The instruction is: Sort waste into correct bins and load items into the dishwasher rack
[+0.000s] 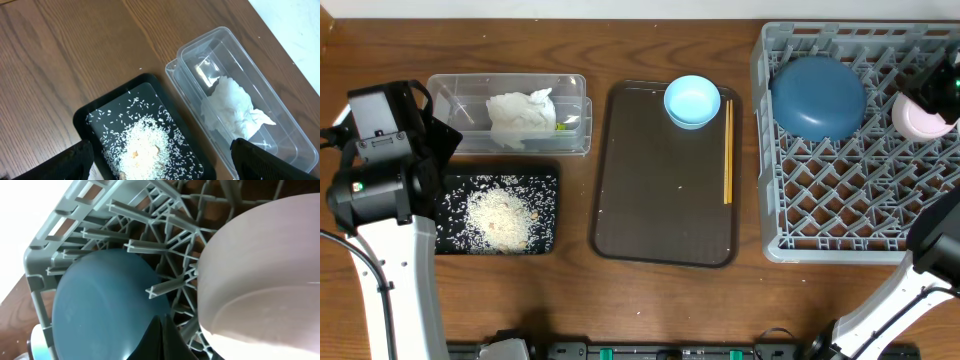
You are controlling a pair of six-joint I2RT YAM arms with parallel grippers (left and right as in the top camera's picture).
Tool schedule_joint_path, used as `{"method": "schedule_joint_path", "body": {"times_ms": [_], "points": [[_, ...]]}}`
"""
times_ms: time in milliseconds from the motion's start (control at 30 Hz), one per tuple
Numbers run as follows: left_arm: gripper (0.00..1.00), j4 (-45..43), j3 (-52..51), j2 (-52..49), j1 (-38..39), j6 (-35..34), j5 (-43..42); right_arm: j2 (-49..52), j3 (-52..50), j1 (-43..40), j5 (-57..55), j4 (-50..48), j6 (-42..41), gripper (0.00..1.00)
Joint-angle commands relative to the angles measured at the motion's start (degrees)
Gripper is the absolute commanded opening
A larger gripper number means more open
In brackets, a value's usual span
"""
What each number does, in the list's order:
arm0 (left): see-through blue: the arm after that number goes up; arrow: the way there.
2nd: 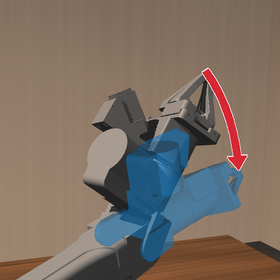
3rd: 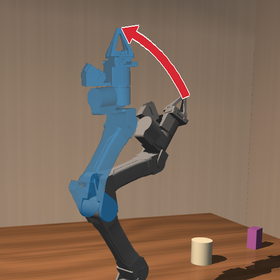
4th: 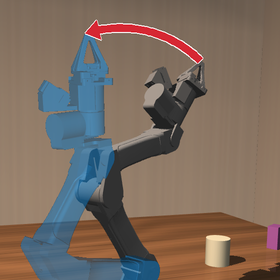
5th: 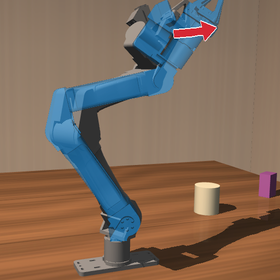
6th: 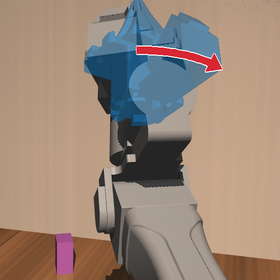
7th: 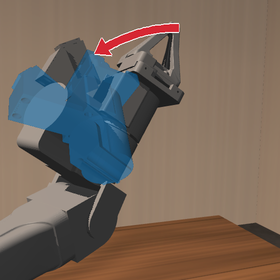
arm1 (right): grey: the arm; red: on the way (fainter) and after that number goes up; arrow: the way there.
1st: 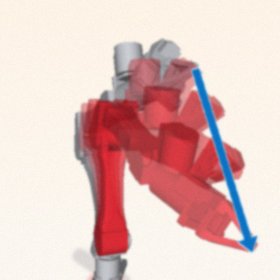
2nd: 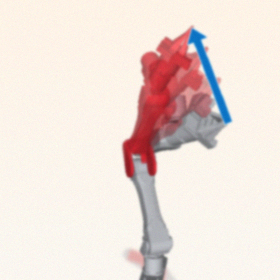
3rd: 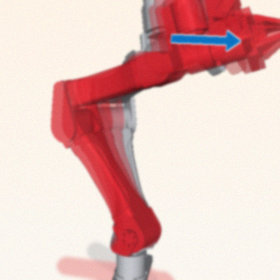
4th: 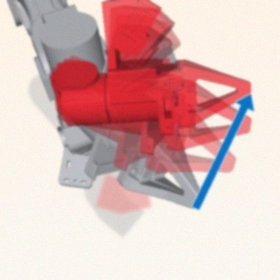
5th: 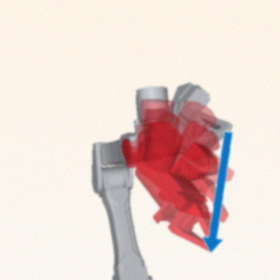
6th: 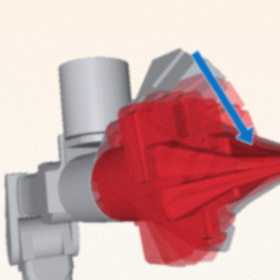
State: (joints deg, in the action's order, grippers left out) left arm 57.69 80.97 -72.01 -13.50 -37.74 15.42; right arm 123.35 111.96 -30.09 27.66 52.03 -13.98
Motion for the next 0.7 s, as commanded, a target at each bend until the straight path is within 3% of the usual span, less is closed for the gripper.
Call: {"method": "schedule_joint_path", "body": {"times_ms": [0, 200, 500, 667], "points": [[0.9, 0.15, -0.17, -0.24, -0.33, -0.72, 1.16, -1.25, 0.98, 0.39, 1.51, 0.07, 0.98, 0.01], [0.9, 0.15, -0.17, -0.24, -0.31, -0.72, 1.16, -4.48, 0.98, 0.39, -1.25, 0.07, 0.96, 0.01], [0.9, 0.15, -0.17, -0.24, -0.33, -0.72, 1.16, -5.81, 0.74, 0.39, -27.65, 3.15, -1.44, 0.02], [0.9, 0.15, -0.17, -0.24, -0.33, -0.72, 1.16, -3.37, 0.7, 0.39, -28.7, 4.04, -1.51, 0.01]]}}
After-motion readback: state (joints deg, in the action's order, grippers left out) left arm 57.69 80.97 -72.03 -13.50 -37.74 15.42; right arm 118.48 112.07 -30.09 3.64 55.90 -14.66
